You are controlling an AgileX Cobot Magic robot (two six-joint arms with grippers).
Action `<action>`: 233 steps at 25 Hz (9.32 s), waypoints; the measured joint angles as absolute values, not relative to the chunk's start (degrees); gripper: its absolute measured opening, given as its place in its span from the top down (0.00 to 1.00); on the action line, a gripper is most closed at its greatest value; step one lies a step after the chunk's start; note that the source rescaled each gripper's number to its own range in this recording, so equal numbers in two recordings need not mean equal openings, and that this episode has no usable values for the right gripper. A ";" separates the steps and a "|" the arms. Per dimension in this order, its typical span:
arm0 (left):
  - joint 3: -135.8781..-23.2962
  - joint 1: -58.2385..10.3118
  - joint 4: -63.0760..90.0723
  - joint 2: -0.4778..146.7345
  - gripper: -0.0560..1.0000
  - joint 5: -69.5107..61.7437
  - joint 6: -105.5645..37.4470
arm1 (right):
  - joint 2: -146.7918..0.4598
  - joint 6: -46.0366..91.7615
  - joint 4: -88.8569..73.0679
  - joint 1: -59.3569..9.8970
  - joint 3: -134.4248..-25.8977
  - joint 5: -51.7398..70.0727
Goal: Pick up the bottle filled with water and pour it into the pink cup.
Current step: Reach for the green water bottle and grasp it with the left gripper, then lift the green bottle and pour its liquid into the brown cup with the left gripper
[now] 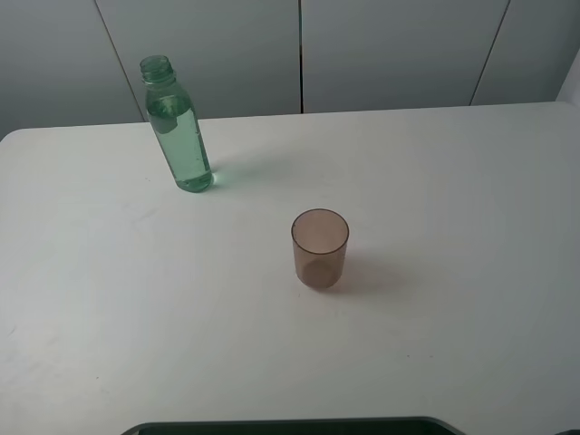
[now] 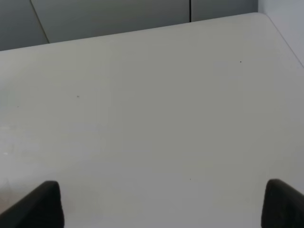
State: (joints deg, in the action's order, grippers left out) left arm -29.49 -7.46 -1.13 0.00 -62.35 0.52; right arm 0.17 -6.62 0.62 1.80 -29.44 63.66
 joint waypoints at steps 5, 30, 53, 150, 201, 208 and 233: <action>-30.42 -7.46 -0.51 -0.02 0.00 -60.01 0.92 | 0.17 -6.62 0.62 1.80 -29.44 63.66; -22.58 -7.46 -1.51 35.15 0.00 20.00 0.91 | 0.17 -6.62 0.62 1.80 -29.44 63.66; -14.47 -7.46 -16.91 88.16 0.00 66.93 8.36 | 0.17 -6.62 0.62 1.80 -29.44 63.66; -54.05 -14.47 -31.10 131.42 0.94 65.18 12.40 | 0.17 -6.60 0.62 1.80 -29.44 63.66; -62.35 -23.32 -53.47 120.69 0.94 50.98 0.00 | 0.17 -6.60 0.62 1.80 -29.44 63.66; -62.35 -27.74 -53.81 120.69 0.94 45.99 -6.38 | 0.17 -6.60 0.62 1.80 -29.44 63.66; -62.38 -29.62 -59.36 120.69 0.94 45.16 -25.65 | 0.17 -6.60 0.62 1.80 -29.44 63.66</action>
